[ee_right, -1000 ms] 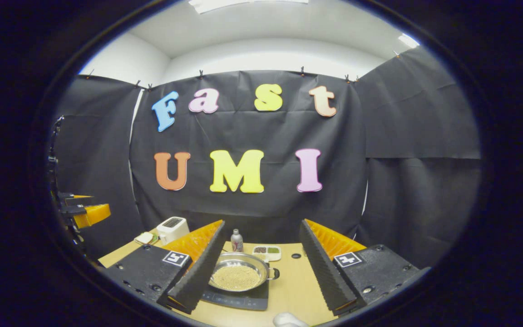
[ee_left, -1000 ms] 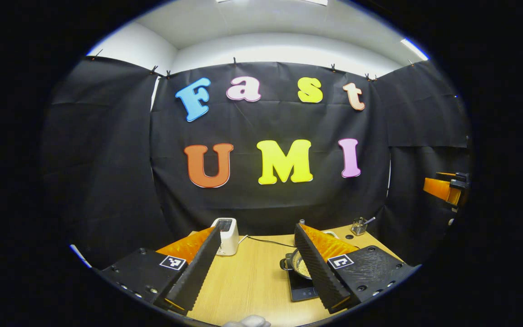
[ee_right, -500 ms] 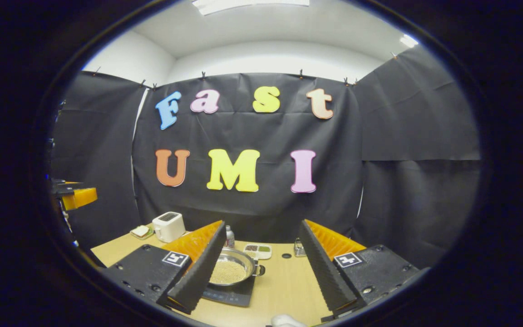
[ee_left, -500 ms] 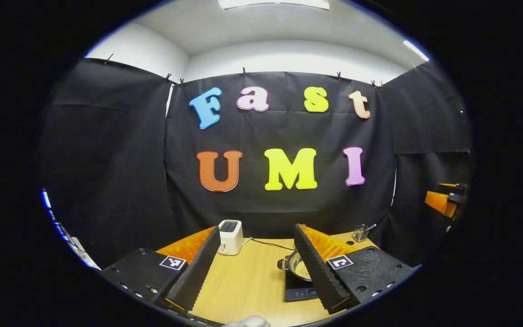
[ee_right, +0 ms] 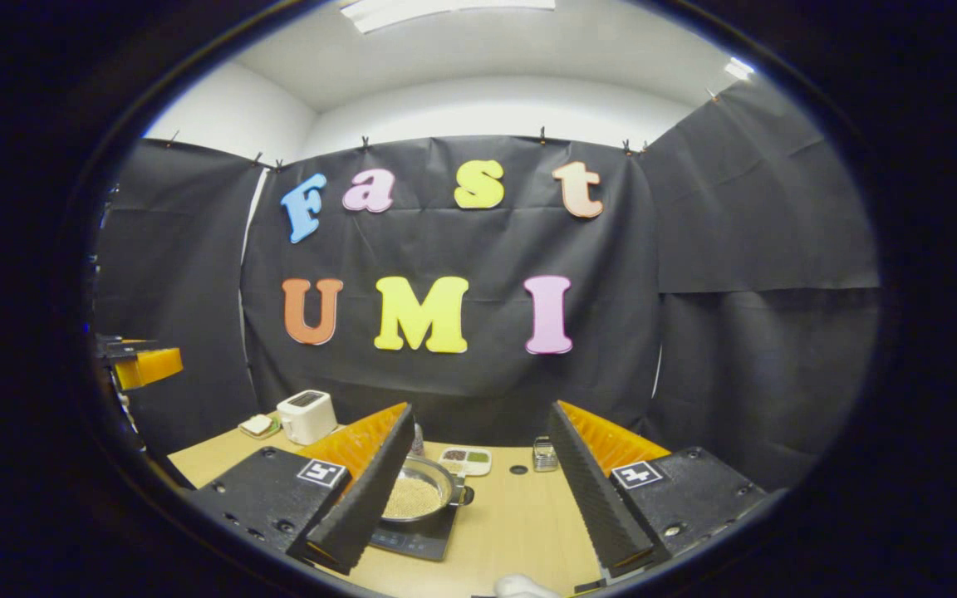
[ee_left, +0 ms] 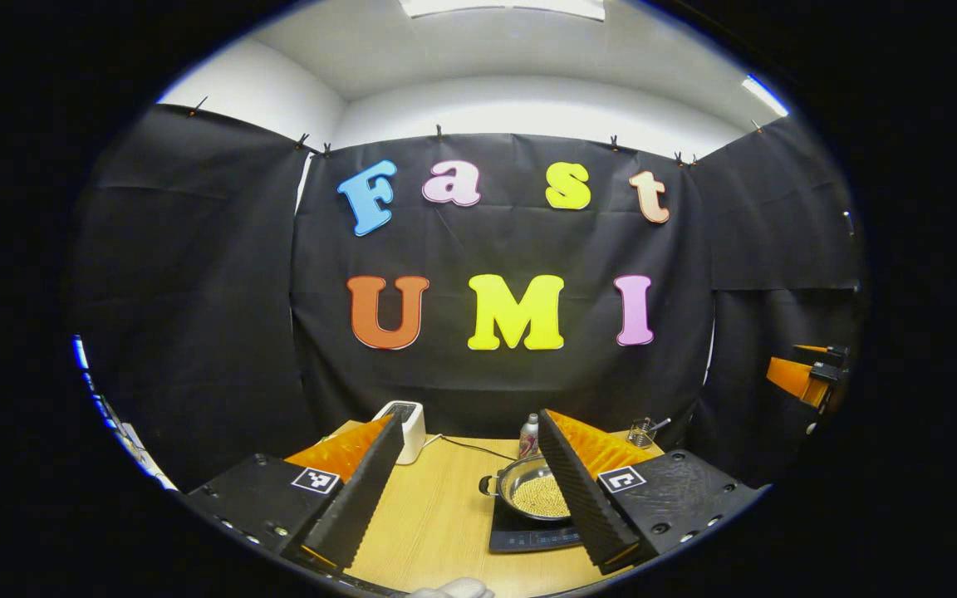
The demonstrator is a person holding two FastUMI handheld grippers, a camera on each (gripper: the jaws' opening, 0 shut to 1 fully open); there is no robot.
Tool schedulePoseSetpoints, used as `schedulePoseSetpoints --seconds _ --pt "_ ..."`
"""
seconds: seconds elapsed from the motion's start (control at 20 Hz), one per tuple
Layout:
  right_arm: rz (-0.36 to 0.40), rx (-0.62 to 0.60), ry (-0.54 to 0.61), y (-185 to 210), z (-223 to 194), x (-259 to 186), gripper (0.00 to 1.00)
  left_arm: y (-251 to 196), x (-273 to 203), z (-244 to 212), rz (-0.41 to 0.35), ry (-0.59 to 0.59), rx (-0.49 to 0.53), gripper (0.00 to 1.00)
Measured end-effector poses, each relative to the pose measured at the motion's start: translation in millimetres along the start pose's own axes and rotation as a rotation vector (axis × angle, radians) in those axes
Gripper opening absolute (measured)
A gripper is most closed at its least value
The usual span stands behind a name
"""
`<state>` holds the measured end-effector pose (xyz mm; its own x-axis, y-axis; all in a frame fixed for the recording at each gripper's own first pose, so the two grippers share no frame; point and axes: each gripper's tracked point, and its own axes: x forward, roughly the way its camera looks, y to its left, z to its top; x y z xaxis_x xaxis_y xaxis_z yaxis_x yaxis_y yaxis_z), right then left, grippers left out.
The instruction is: First push the handle of the pot to place it horizontally, then grasp the pot with both hands and set it on the induction cooktop.
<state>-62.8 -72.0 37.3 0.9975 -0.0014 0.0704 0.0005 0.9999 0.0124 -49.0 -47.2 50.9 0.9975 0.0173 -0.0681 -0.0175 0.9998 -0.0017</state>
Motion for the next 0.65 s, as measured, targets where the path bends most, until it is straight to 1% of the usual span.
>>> schedulePoseSetpoints --seconds 0.4,0.65 --pt "-0.001 0.021 0.003 -4 2 -1 1.00 -8 1 8 -0.010 -0.007 0.006 0.97" --pt "-0.018 0.018 -0.003 -10 3 -7 1.00 -20 6 11 -0.038 -0.006 0.013 0.97"
